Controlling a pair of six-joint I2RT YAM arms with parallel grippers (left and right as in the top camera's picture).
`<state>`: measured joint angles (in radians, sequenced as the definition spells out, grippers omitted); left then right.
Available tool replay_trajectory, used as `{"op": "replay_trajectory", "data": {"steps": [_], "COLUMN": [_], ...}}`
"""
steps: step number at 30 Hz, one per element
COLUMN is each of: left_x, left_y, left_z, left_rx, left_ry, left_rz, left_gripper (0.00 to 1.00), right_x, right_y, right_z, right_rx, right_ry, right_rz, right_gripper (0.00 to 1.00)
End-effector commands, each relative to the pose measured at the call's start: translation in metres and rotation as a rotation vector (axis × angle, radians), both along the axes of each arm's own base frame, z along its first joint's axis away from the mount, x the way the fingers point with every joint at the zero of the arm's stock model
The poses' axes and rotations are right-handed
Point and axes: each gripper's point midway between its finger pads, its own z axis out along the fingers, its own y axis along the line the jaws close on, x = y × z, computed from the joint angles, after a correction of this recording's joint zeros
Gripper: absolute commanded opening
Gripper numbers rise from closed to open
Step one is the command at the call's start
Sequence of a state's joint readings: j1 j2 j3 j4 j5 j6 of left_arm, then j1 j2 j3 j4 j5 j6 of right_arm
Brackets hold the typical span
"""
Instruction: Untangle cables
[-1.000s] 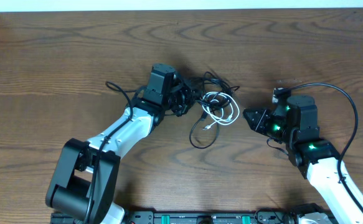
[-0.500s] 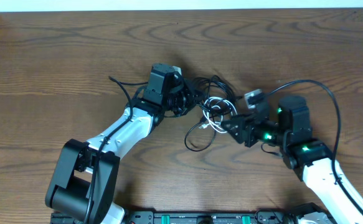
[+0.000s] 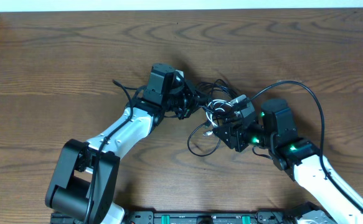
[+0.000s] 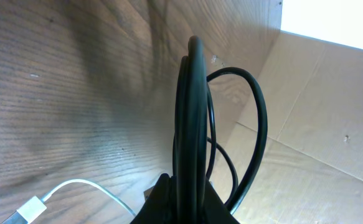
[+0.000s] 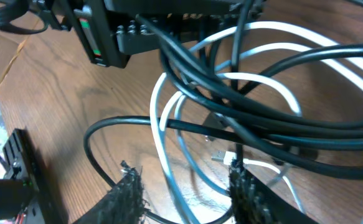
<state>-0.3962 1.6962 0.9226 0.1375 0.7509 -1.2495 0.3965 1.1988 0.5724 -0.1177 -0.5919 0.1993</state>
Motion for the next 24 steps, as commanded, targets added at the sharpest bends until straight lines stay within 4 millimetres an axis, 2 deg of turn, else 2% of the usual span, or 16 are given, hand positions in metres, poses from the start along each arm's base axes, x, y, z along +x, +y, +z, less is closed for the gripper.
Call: {"op": "replay_trajectory", "data": {"steps": [1, 4, 7, 8, 13, 14, 19, 22, 24], "left_x": [-0.003, -0.003, -0.003, -0.002, 0.000, 0.002, 0.008, 0.006, 0.002], "left_y": [-0.001, -0.001, -0.001, -0.001, 0.002, 0.008, 0.035, 0.052, 0.062], "left_z": [0.010, 0.010, 0.010, 0.009, 0.006, -0.001, -0.031, -0.045, -0.055], "left_rx": [-0.028, -0.028, -0.026, -0.022, 0.028, 0.072, 0.247, 0.341, 0.398], "left_ry": [-0.001, -0.001, -0.005, -0.014, -0.099, -0.101, -0.044, -0.007, 0.025], "left_rz": [-0.010, -0.010, -0.012, -0.014, -0.051, -0.032, 0.093, 0.146, 0.168], "left_gripper": [0.08, 0.08, 0.08, 0.08, 0.08, 0.08, 0.08, 0.08, 0.08], "right_x": [-0.006, -0.013, -0.018, -0.019, -0.020, -0.024, -0.031, -0.026, -0.009], "right_y": [0.009, 0.015, 0.019, 0.021, 0.030, 0.036, 0.040, 0.034, 0.023], "right_z": [0.003, 0.007, 0.013, 0.015, 0.038, 0.057, 0.096, 0.110, 0.113], "right_rx": [0.012, 0.045, 0.081, 0.092, 0.212, 0.297, 0.452, 0.496, 0.488], "right_ry": [-0.005, 0.005, 0.008, 0.009, 0.008, -0.005, -0.022, -0.042, -0.097], "right_rz": [0.048, 0.088, 0.125, 0.135, 0.176, 0.233, 0.329, 0.327, 0.267], "right_gripper": [0.33, 0.22, 0.03, 0.01, 0.01, 0.01, 0.01, 0.01, 0.01]}}
